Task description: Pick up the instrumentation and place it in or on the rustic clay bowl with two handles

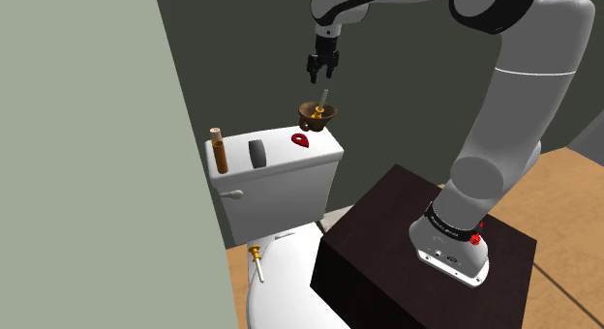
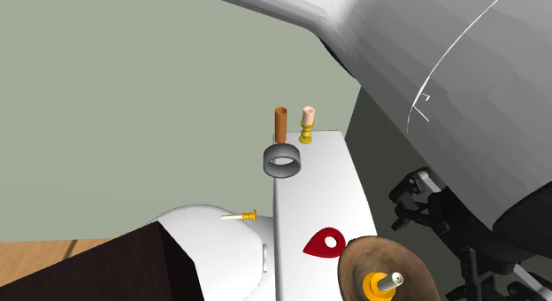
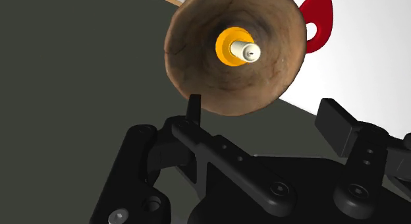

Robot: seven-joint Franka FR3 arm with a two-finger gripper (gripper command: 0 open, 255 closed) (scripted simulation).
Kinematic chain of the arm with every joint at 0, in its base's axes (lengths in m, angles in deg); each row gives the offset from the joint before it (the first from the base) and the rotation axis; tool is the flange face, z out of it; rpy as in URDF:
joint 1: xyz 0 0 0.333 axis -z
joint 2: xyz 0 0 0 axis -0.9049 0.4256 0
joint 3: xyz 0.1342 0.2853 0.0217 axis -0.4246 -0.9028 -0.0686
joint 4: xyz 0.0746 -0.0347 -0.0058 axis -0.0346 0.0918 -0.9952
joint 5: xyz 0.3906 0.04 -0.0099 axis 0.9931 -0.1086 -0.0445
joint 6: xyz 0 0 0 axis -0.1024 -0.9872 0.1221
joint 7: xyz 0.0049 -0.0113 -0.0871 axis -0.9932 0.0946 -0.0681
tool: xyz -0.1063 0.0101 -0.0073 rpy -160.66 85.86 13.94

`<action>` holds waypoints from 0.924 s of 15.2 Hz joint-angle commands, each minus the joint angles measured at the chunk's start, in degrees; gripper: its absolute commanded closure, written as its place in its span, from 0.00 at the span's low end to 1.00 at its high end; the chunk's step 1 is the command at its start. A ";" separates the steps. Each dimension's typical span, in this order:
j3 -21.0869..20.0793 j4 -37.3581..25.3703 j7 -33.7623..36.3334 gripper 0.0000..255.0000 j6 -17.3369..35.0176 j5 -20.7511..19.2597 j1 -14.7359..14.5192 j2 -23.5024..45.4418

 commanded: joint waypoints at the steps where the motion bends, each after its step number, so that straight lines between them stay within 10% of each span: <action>1: 0.00 0.00 0.00 0.00 0.01 0.00 0.00 0.02; 14: 0.03 -5.44 0.06 0.00 -6.83 -0.09 0.03 -1.38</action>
